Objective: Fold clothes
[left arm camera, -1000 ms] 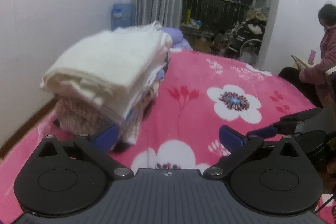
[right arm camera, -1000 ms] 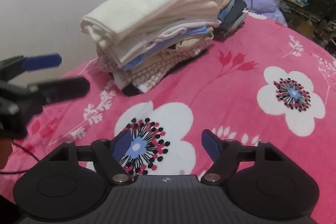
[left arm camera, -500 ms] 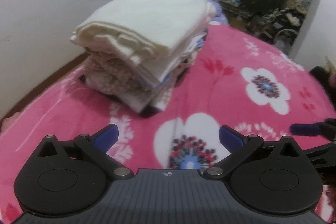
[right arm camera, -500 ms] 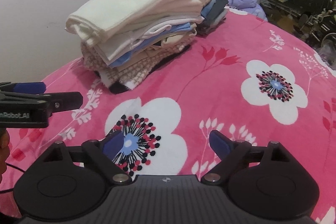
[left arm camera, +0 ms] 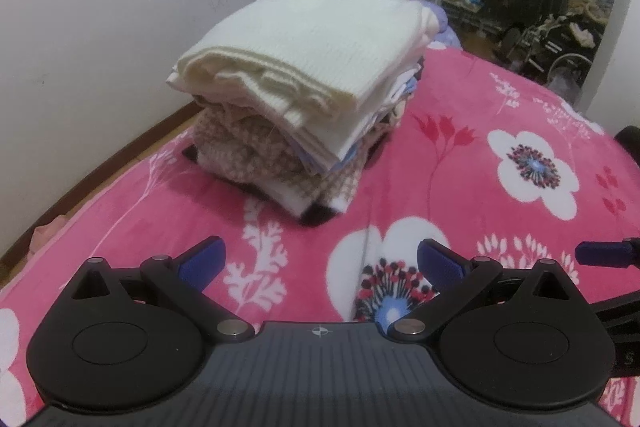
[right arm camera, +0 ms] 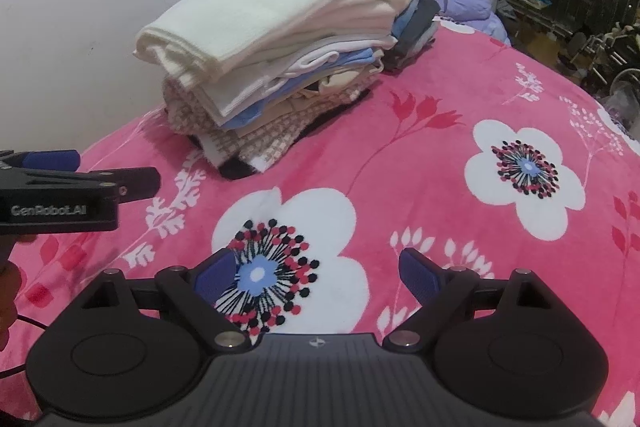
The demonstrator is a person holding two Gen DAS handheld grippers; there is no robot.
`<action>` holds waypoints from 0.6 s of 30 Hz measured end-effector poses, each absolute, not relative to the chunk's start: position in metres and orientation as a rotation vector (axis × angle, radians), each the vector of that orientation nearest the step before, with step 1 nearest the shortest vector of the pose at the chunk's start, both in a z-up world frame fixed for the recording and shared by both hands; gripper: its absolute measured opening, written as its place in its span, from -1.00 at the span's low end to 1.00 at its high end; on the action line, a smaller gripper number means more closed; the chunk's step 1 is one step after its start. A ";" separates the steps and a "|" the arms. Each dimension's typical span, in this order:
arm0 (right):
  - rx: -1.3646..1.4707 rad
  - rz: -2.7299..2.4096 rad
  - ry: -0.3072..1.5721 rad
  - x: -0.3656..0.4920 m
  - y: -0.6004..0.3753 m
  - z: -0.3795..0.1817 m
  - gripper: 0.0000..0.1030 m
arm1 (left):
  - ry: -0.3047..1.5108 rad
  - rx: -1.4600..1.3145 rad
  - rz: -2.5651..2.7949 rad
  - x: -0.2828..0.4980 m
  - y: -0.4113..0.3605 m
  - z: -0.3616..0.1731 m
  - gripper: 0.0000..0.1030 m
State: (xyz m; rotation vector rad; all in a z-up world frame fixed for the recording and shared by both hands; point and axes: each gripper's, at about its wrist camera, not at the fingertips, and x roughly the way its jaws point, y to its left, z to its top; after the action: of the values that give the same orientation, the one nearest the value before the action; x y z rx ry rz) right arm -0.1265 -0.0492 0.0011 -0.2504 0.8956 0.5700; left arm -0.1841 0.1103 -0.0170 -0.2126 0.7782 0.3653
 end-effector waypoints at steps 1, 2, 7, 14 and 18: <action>-0.253 0.573 0.896 -0.128 -0.048 0.001 0.78 | 0.784 -0.210 0.368 -0.184 0.111 -0.017 1.00; -0.256 0.576 0.896 -0.129 -0.047 0.001 0.78 | 0.785 -0.207 0.372 -0.184 0.111 -0.017 1.00; -0.270 0.581 0.893 -0.133 -0.042 0.002 0.78 | 0.785 -0.215 0.393 -0.188 0.115 -0.015 1.00; -0.291 0.587 0.885 -0.140 -0.035 0.003 0.78 | 0.785 -0.232 0.400 -0.190 0.121 -0.014 1.00; -0.298 0.589 0.884 -0.141 -0.033 0.003 0.78 | 0.786 -0.238 0.403 -0.191 0.123 -0.014 1.00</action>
State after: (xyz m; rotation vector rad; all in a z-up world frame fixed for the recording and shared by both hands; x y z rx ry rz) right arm -0.1413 -0.0333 0.0028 -0.2982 0.8840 0.5893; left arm -0.1905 0.1231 -0.0138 -0.2379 0.7861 0.4030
